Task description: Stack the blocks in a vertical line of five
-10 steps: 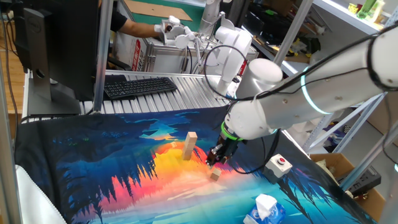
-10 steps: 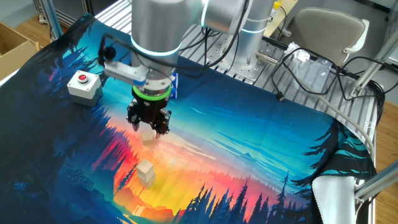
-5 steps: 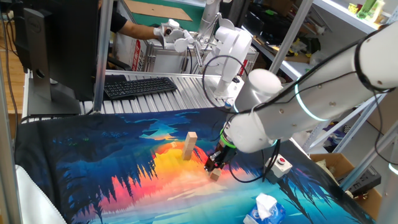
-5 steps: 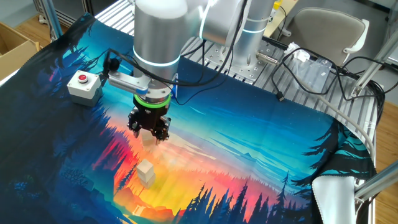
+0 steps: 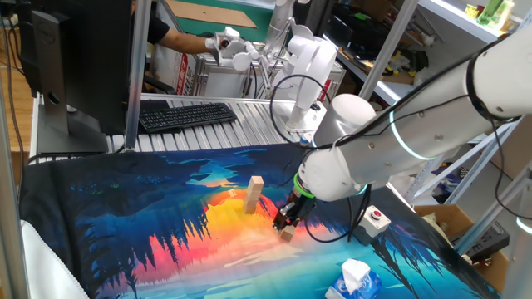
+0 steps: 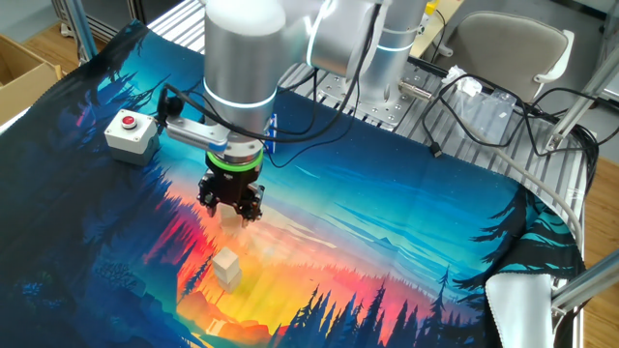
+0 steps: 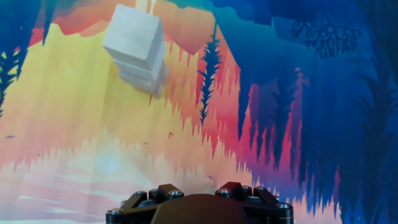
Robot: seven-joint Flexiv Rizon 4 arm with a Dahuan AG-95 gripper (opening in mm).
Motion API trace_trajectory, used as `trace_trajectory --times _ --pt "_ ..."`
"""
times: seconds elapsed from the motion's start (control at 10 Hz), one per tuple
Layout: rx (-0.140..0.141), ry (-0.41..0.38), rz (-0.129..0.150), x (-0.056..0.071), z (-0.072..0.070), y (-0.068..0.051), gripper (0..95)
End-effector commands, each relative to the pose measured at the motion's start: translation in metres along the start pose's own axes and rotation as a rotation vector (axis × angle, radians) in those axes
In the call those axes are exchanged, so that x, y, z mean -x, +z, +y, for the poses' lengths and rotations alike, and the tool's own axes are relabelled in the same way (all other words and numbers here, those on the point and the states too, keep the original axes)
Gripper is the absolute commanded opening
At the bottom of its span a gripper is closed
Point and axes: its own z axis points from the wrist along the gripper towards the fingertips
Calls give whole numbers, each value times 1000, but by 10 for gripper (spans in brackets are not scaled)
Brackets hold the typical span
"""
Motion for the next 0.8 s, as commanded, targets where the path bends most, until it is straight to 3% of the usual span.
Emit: trace_trajectory --times 0.1,0.3,0.5,0.8 --pt "4 0 -8 0 0 4 380" --pt "-1 0 -16 0 -1 6 380" --pt "-2 -1 -16 0 -1 6 0" --pt "-5 -1 -16 0 -1 6 0"
